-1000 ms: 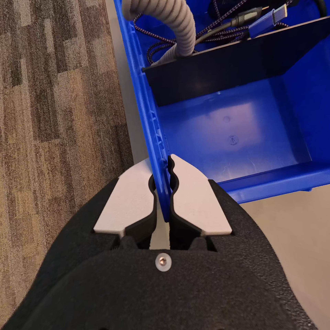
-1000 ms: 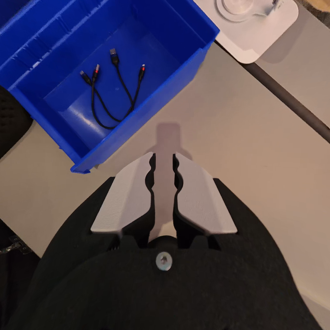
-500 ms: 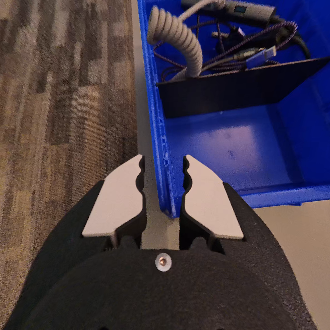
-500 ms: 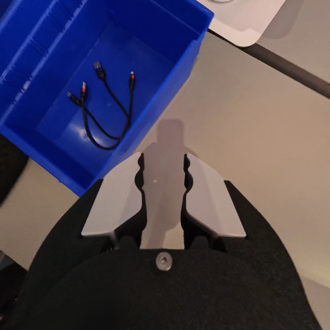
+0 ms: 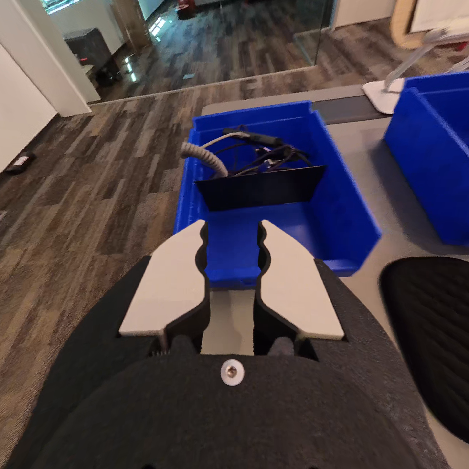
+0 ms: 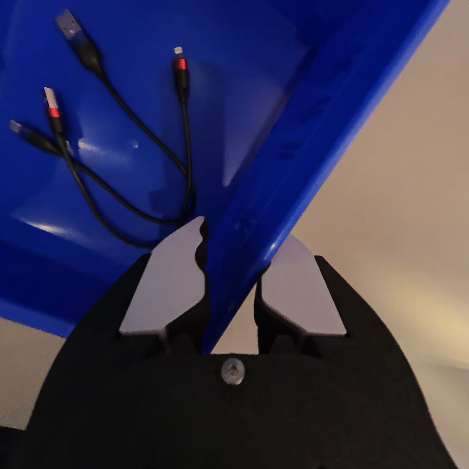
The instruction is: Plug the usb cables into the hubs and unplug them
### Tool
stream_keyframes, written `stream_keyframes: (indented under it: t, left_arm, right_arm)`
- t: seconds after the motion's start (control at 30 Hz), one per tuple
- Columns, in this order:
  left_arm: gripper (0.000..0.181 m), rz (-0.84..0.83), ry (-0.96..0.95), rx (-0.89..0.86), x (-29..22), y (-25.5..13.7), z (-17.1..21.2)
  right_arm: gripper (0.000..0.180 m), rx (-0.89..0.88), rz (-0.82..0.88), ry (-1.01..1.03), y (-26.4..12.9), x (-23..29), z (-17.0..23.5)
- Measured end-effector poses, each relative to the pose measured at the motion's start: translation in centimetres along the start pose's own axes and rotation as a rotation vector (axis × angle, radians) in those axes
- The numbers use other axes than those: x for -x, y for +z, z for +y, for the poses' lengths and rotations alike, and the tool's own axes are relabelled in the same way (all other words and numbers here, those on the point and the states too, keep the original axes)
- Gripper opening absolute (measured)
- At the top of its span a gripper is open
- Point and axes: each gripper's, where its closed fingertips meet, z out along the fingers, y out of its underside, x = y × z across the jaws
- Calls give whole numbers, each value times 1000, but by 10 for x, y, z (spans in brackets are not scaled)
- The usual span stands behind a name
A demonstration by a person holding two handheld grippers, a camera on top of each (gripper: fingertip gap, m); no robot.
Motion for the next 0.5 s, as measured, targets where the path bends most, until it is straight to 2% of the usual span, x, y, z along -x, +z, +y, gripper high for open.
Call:
stream_keyframes:
  t: [0.03, 0.1, 0.33, 0.5]
  left_arm:
    - [36, 5, -3, -8, -7, -5, -1]
    - [35, 32, -11, -20, -23, -13, -1]
    - [29, 112, -61, -75, -70, -34, 5]
    - [29, 147, -108, -56, -86, -42, 20]
  right_arm:
    - [32, 19, -7, 21, 0, 1, 0]
    - [9, 14, -82, 98, -1, 2, -5]
    - [5, 46, -204, 150, -4, -22, -6]
    - [5, 50, -172, 124, -10, -68, 0]
